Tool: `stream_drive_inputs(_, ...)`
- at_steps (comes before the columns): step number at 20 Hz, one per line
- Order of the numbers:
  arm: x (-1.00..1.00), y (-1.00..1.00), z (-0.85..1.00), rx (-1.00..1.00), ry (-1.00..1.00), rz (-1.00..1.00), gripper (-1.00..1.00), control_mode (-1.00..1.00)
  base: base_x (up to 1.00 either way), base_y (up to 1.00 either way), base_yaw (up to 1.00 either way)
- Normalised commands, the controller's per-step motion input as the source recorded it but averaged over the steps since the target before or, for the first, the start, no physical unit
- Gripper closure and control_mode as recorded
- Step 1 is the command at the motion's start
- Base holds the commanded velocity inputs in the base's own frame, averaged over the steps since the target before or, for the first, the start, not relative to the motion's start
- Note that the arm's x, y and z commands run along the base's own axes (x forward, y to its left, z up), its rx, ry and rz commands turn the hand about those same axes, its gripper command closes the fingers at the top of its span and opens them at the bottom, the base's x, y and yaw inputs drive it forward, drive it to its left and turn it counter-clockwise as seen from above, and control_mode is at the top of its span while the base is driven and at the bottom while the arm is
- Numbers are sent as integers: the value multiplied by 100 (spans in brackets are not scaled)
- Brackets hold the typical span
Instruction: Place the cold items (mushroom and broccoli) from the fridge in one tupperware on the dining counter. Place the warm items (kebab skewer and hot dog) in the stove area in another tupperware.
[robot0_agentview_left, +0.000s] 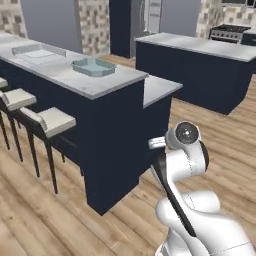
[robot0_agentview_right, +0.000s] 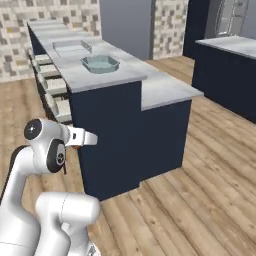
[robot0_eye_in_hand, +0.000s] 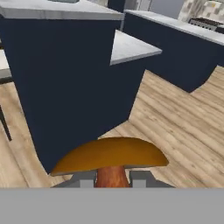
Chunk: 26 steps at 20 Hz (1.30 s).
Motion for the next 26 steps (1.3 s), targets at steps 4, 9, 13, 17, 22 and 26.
stream_drive_inputs(4,0,0,0,0,0,0,100,100,0,95,-61)
stream_drive_inputs(9,0,0,0,0,0,0,100,100,0,89,-62)
stream_drive_inputs(13,0,0,0,0,0,0,100,100,-26,100,-46)
stream_drive_inputs(17,0,0,0,0,0,0,100,100,-60,100,-35)
stream_drive_inputs(22,0,0,0,0,0,0,100,100,-67,100,-33)
stream_drive_inputs(26,0,0,0,0,0,0,100,100,-26,100,-26)
